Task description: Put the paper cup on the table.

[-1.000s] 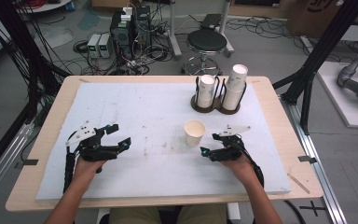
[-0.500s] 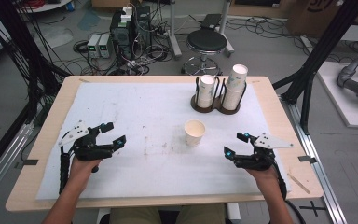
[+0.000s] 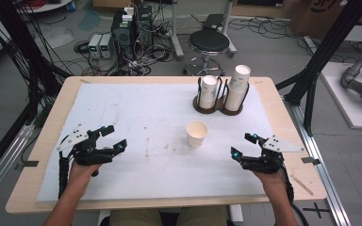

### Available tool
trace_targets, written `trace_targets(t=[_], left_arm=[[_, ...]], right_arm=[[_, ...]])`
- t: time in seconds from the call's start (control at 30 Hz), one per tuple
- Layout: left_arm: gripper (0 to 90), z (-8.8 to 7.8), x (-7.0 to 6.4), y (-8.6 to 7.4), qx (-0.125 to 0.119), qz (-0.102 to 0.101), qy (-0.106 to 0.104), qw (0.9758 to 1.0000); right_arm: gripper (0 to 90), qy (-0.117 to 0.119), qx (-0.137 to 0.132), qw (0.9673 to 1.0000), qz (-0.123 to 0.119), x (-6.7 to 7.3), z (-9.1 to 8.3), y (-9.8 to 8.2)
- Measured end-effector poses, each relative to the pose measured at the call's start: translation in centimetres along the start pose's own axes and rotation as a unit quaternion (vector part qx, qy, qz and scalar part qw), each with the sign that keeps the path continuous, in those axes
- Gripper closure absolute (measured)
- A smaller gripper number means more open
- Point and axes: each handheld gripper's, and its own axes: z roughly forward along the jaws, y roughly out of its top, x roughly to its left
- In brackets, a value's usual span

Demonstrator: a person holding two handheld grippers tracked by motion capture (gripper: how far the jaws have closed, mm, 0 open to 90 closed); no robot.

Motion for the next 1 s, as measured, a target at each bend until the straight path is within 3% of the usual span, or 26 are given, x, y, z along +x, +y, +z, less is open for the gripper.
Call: trace_targets(t=[1.0], left_arm=[[17.2, -0.28, 0.08, -0.20, 0.002, -0.001, 0.007, 1.0000]], right_arm=[[20.1, -0.002, 0.004, 1.0000, -0.007, -0.02, 0.40, 0.07]])
